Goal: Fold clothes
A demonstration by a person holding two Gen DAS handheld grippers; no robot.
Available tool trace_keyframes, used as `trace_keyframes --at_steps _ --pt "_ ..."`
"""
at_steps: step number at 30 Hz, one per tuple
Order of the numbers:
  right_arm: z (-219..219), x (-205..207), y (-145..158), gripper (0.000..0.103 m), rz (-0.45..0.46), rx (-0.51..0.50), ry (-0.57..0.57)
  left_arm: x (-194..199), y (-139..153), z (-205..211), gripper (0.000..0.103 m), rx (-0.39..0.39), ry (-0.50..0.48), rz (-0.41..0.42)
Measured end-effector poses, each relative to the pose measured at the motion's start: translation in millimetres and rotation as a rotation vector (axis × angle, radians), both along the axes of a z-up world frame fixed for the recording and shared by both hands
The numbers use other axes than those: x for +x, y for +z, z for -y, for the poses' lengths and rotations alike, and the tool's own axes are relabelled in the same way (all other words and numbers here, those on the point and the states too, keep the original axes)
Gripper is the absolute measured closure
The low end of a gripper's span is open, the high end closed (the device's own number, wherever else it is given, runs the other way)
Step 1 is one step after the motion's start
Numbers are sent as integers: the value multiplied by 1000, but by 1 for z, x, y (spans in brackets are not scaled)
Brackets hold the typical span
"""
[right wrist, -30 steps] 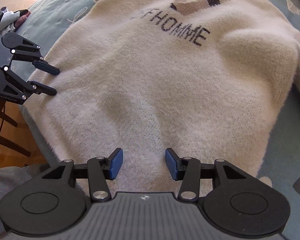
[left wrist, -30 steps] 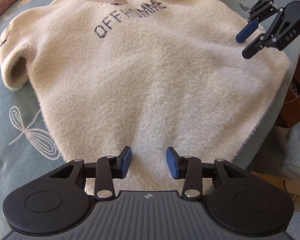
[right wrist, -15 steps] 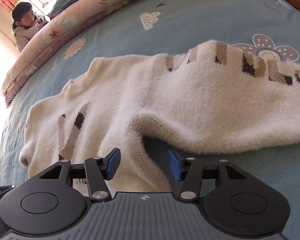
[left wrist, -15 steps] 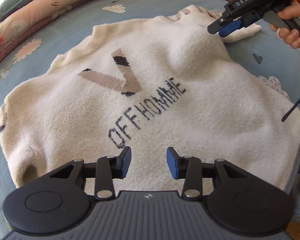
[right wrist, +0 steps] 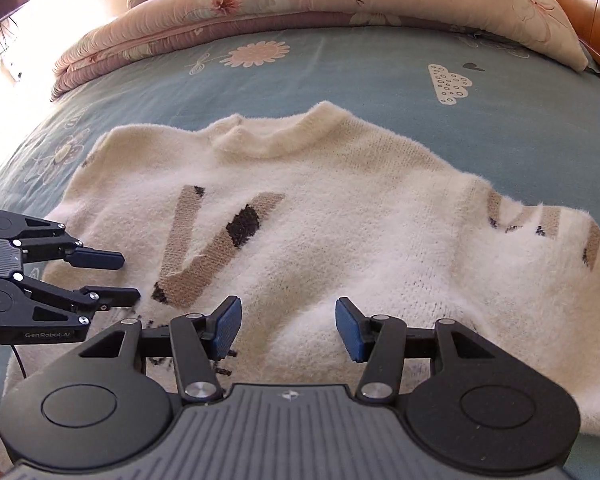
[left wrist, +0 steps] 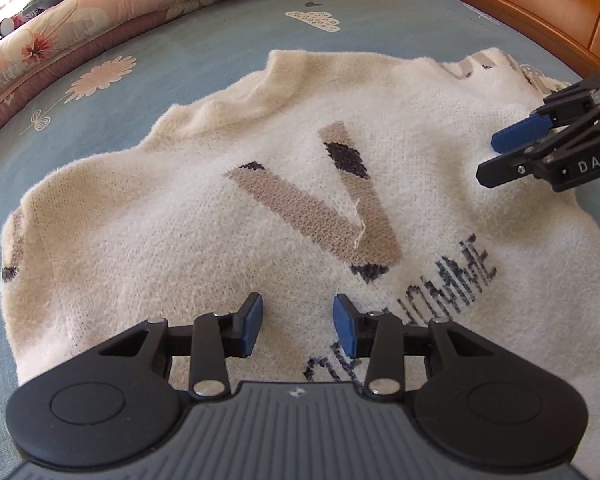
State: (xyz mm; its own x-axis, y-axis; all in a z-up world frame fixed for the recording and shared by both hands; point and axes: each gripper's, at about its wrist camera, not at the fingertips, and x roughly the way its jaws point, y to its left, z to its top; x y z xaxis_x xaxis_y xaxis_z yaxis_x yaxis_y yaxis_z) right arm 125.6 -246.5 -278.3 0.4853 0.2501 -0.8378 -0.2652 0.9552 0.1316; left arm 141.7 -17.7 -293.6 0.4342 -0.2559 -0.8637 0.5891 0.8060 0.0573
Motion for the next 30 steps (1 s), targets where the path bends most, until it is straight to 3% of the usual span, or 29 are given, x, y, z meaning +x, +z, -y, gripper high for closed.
trace_keyframes --at_steps 4,6,8,14,15,18,19,22,26,28,30 --pt "29 7 -24 89 -24 -97 -1 5 -6 -4 61 0 -31 -7" --pt "39 11 -27 102 -38 -83 -8 11 -9 -1 60 6 -39 -13" --pt "34 16 -28 103 -42 -113 -3 18 -11 4 56 5 -38 -24" --pt "20 26 -24 101 -60 -127 -77 25 -3 5 55 -7 -41 -56" --pt "18 27 -23 97 -64 -128 -91 23 1 3 55 -7 -39 -56" --pt "7 13 -4 66 -28 -99 -104 3 16 -3 56 -30 -56 -52" --pt "1 6 0 62 -23 -85 -89 -5 19 -4 55 -40 -69 -56" --pt "-24 -14 -1 62 -41 -79 -6 -36 19 0 53 -44 -140 -86" --pt "-50 -46 -22 61 -83 -156 76 -84 0 2 53 39 -206 -130" --pt "-53 -67 -25 50 -75 -191 90 -110 1 -8 50 50 -218 -88" --pt "-47 -87 -25 44 -95 -201 73 -129 1 -19 50 71 -222 -122"
